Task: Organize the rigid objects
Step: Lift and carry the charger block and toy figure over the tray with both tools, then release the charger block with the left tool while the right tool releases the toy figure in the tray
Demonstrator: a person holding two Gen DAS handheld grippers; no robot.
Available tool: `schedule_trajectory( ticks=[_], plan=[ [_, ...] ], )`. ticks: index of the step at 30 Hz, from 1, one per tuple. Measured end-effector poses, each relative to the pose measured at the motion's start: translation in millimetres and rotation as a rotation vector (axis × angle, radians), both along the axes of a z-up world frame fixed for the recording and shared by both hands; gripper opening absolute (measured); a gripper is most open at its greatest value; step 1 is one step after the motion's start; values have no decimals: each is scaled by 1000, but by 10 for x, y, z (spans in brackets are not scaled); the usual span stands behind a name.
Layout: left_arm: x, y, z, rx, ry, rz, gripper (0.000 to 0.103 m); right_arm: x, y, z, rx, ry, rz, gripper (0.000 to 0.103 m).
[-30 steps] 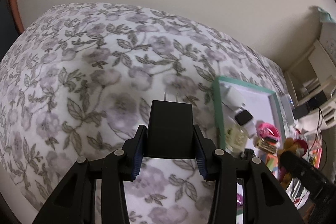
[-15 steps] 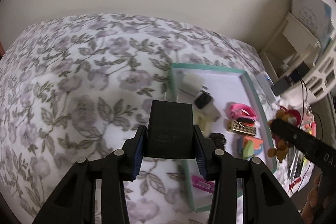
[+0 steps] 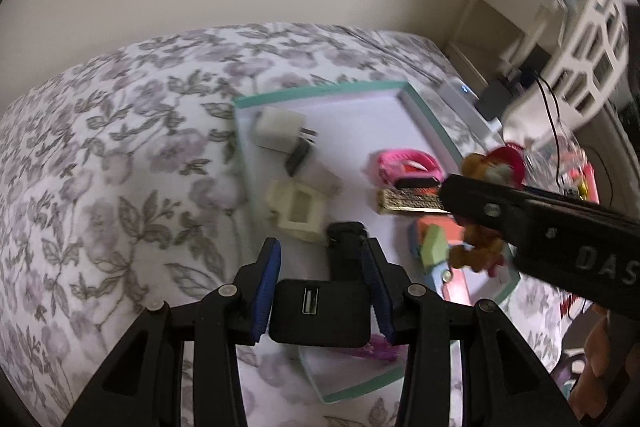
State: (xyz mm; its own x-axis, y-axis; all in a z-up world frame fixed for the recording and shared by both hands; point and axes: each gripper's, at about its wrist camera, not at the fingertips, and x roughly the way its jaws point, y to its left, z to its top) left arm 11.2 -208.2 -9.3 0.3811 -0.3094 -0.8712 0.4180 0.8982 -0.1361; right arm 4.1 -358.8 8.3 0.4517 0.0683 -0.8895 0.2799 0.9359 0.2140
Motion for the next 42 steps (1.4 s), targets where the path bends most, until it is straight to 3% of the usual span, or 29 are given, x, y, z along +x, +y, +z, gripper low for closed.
schedule_trajectory(
  ticks=[6,12,26,35,37,40,42],
  plan=[
    [-103,-196,-37,53,-37,-65,39,22,-64,-238,-30,81,-12,64],
    [-80,-212,-90,78,-32,-59,39,23,-101,-373,-19,119,-16,64],
    [53,2,-189,124,15,59,39,28,-85,-623,-28,176,-18,65],
    [153,270,-255,141,57,167,40,36,9,-620,-85,185,15,77],
    [176,359,-257,142,62,193,46,36,53,-611,-101,179,26,81],
    [200,510,-249,125,69,239,72,2,107,-592,-119,170,39,82],
    [200,611,-231,107,66,270,77,-16,140,-592,-131,168,41,84]
  ],
)
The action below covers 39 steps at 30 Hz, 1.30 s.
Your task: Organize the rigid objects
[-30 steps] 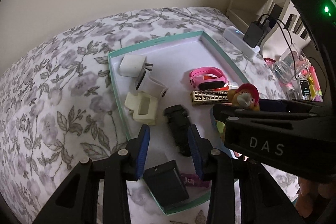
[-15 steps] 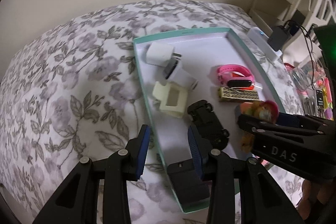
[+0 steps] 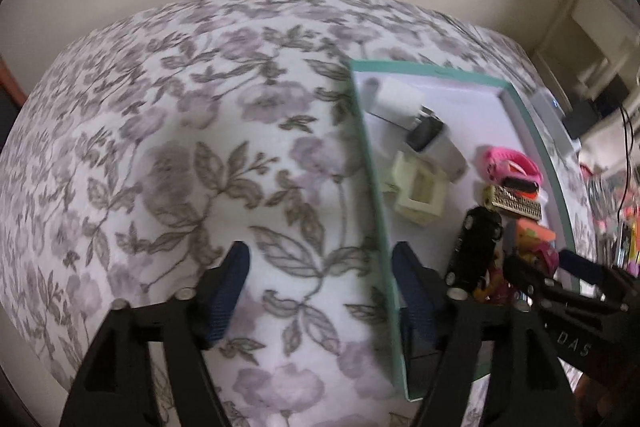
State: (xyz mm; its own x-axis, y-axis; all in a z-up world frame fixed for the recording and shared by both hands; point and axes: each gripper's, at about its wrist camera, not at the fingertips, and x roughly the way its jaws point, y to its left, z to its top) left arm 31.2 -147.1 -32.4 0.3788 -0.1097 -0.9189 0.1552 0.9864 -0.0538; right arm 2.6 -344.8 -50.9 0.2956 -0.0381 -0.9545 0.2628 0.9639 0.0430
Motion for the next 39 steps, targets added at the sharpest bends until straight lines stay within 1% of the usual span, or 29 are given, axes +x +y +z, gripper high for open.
schedule_trajectory(
  ticks=[1,2,3,6,8,12,17,19,21,25,29,32,35,39],
  plan=[
    [-7,41,10,-4,-4,11,79,-8,15,-1,-5,-1,2,91],
    [-14,83,16,-4,-9,22,84,-18,33,0,-9,-4,6,95],
    [-18,110,19,-2,-13,29,87,-28,51,4,-10,-10,10,101],
    [-50,180,27,10,-29,44,92,-52,88,14,1,-19,15,102],
    [-70,211,37,18,-38,50,97,-78,120,25,1,-26,15,102],
    [-123,236,83,40,-58,46,98,-130,153,78,-17,-42,14,103],
    [-226,219,187,48,-80,19,98,-212,166,198,-1,-79,-5,103],
    [-261,229,235,36,-88,18,98,-245,184,249,-7,-93,-7,103],
    [-306,247,296,27,-110,22,98,-289,206,320,-11,-111,-4,103],
    [-406,261,427,48,-166,26,98,-370,262,464,-19,-156,8,103],
    [-488,310,510,15,-187,23,98,-464,335,571,-36,-189,25,103],
    [-533,322,554,8,-195,22,98,-542,372,643,-46,-215,30,103],
    [-606,315,612,37,-224,25,98,-615,392,706,-56,-237,31,103],
    [-698,322,662,39,-241,15,98,-708,407,758,-61,-258,29,103]
  ],
)
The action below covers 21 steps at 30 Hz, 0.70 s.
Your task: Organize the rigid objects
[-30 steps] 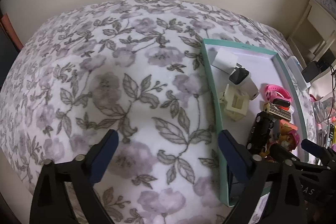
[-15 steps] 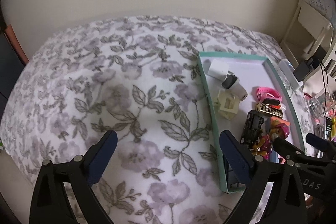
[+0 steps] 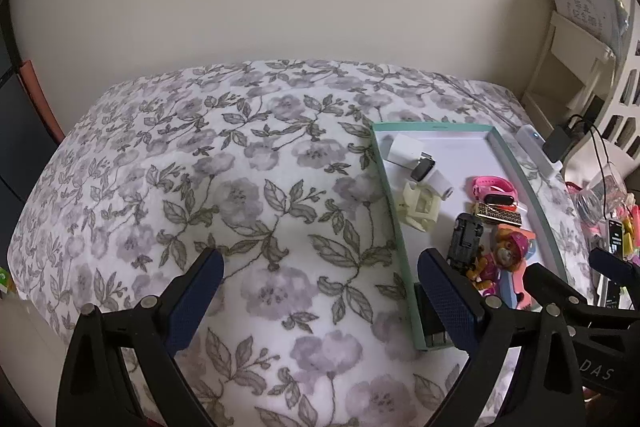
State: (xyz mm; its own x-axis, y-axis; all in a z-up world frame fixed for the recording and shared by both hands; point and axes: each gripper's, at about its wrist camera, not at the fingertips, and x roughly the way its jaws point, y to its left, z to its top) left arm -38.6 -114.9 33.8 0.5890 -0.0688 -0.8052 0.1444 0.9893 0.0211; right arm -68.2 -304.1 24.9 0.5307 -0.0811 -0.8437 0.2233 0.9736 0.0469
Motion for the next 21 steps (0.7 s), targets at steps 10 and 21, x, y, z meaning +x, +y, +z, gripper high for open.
schedule_trajectory(
  ticks=[10,21],
  plan=[
    [-184,7,45,28,-26,-7,98,-174,6,100,-3,-47,-5,103],
    [-280,30,46,25,-18,-13,98,-339,2,83,-6,-54,-23,103]
  ],
)
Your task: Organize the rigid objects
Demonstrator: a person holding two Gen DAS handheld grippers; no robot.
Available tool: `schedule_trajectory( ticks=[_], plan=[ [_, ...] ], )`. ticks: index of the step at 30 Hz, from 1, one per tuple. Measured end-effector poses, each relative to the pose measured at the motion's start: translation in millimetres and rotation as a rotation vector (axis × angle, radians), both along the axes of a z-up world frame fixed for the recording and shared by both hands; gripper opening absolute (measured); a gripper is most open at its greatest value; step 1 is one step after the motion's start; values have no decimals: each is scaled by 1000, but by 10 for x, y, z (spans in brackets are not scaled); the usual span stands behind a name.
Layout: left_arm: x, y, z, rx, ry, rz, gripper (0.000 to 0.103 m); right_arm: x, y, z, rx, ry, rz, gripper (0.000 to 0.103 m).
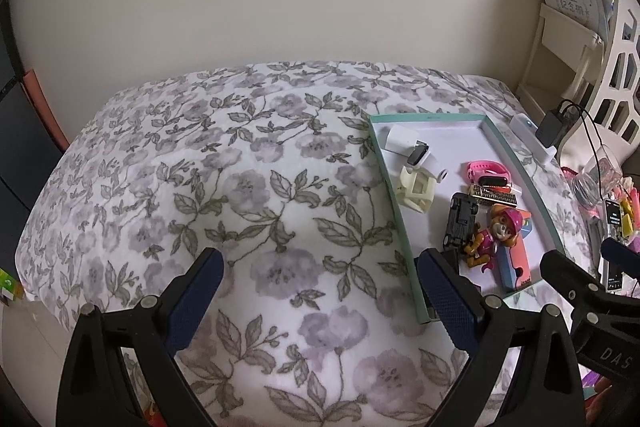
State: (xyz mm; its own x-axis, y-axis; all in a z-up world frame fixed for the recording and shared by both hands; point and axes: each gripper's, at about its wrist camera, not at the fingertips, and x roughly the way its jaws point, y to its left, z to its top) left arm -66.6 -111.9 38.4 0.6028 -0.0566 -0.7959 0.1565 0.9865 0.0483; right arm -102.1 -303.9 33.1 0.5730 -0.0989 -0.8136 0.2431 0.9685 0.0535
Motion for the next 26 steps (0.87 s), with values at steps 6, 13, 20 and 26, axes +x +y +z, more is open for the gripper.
schedule_trajectory(
  ticks=[6,13,20,26],
  plan=[
    [-16,29,-10,2,13,11,98,-42,27,-10,-5,0,2,103],
    [-13,22,-14,6,13,13,98,-44,27,-19,-5,1,3,103],
    [3,15,-36,18,21,2,98,-34,30,-32,-2,4,3,103],
    [4,37,-29,13,16,-10,98,-6,2,-61,4,14,5,103]
  ],
)
